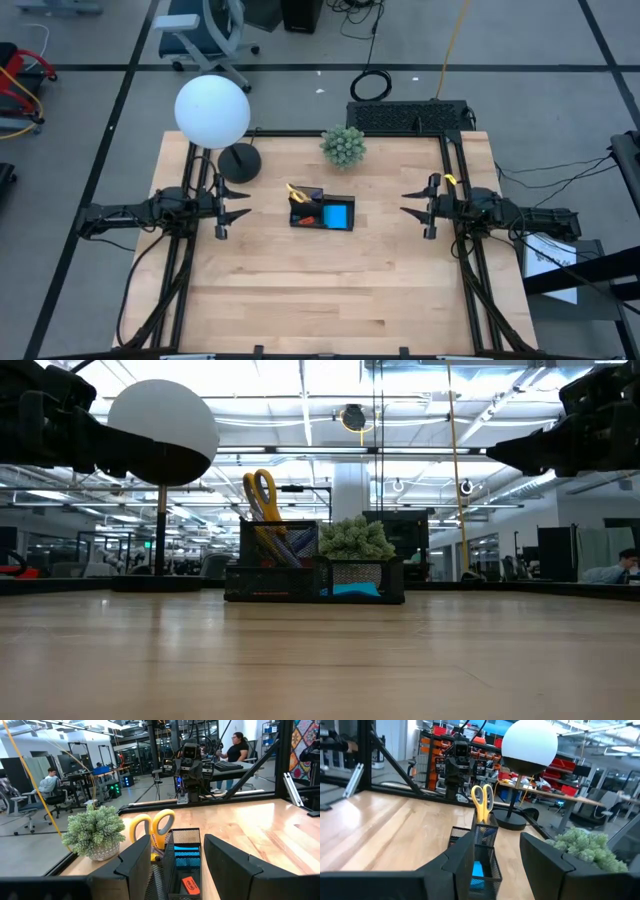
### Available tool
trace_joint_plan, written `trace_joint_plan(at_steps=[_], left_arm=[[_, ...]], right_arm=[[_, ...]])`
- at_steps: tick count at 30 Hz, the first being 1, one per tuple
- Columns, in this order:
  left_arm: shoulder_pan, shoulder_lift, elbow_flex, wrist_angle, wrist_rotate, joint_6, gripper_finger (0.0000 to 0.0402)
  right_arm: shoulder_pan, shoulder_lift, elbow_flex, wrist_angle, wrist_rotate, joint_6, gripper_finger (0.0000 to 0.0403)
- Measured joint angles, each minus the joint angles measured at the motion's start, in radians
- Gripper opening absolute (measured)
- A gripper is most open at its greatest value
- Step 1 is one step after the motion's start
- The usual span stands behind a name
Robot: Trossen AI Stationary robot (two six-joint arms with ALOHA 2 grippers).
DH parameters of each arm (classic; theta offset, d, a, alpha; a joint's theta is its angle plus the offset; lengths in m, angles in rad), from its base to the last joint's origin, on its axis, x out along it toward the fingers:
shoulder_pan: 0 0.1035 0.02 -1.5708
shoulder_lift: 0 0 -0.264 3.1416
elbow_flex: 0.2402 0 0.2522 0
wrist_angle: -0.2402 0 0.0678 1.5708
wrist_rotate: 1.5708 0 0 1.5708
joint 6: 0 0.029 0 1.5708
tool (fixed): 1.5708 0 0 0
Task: Pick and place office supplies into organizer
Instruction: Return to Home Position
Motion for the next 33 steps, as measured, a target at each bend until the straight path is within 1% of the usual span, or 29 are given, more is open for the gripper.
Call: trace_joint_plan(at_steps=[11,19,33], left_arm=[[0.000,0.000,0.000,0.000,0.000,0.000,0.0191],[0.000,0.000,-0.001,0.000,0.000,0.000,0.0191],[0.000,0.000,-0.001,0.000,0.000,0.000,0.0191]], right_arm=[[0.000,0.000,0.000,0.001,-0.001,0.051,0.0153],[0.000,0.000,0.000,0.001,-0.001,0.167,0.0153],[0.000,0.000,0.000,0.001,-0.001,0.170,0.0153]])
